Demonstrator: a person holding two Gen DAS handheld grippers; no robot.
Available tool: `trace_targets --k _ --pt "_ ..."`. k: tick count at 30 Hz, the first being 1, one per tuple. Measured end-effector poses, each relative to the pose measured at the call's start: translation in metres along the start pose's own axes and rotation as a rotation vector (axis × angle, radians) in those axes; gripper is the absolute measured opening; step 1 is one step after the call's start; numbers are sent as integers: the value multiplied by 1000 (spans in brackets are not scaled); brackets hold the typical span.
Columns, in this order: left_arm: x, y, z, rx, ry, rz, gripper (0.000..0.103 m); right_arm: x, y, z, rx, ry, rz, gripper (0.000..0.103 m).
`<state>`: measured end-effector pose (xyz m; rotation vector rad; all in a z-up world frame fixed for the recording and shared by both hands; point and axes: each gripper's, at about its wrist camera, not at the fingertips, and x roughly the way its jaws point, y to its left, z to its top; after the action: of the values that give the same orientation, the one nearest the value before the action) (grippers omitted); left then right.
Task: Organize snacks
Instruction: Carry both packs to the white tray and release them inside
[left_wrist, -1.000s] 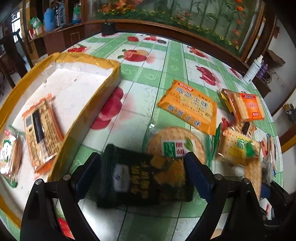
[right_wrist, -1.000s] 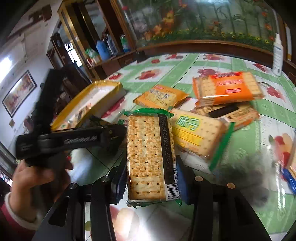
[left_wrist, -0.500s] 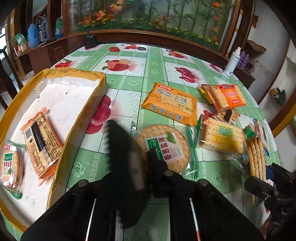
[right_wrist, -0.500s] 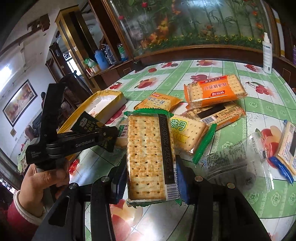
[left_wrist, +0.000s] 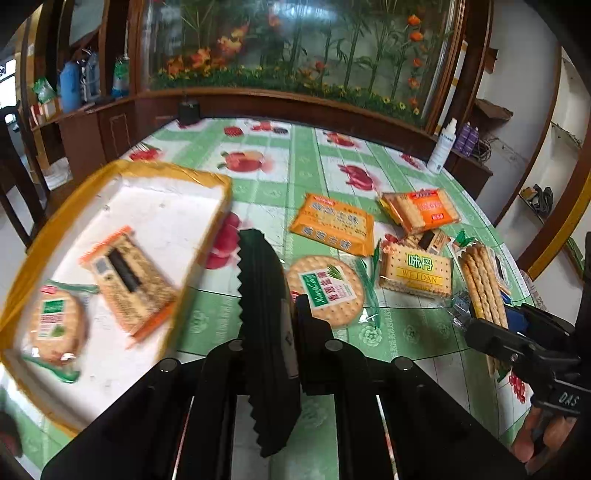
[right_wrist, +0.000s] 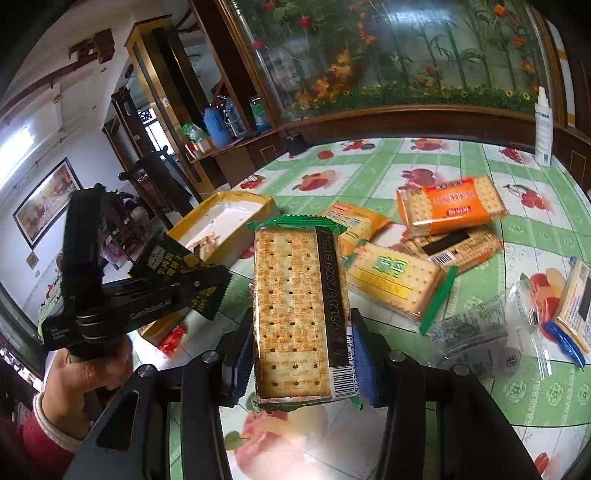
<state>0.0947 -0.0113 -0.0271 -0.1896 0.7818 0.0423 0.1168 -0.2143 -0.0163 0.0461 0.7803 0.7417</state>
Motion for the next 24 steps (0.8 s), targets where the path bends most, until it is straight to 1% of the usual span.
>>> trace_targets --k 6,12,18,24 --pt "-26 25 0 -20 -43 49 8 0 19 7 -22 -16 24 48" --pt "-47 54 -2 -46 -84 111 8 10 44 12 -48 -18 63 48" --pt "-59 86 -3 -82 -105 166 8 32 80 19 -88 -7 106 48" --pt "-54 118 -4 -111 -93 217 8 64 116 32 -123 15 147 47"
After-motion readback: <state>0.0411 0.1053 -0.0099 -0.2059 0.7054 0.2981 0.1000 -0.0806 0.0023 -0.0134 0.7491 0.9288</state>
